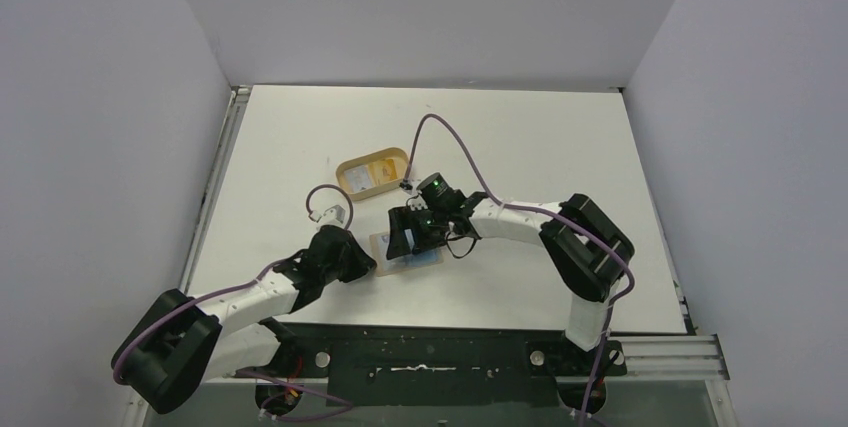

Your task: Take the credit cards out of the card holder

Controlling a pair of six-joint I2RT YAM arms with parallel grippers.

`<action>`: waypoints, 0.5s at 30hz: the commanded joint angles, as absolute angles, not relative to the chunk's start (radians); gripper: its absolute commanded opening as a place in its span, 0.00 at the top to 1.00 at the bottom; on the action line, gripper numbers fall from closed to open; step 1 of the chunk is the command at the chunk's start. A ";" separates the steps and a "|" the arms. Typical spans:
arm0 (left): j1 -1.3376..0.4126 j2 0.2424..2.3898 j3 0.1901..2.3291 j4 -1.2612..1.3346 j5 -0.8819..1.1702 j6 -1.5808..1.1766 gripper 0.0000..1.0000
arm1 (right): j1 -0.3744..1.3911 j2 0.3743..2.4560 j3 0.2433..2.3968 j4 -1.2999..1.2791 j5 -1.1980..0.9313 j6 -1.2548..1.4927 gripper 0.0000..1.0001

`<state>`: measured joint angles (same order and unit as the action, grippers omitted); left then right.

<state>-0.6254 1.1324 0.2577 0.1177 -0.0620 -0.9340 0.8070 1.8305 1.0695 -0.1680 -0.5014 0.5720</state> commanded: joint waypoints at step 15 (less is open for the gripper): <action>-0.620 1.141 0.225 0.084 -0.109 -0.932 1.00 | 0.884 1.854 1.112 -0.117 -0.456 0.647 0.23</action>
<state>-0.6254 1.1336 0.2527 0.1284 -0.0673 -0.9409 0.8730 1.8351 1.0847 -0.1650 -0.4225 0.6090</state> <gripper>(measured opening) 0.004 0.773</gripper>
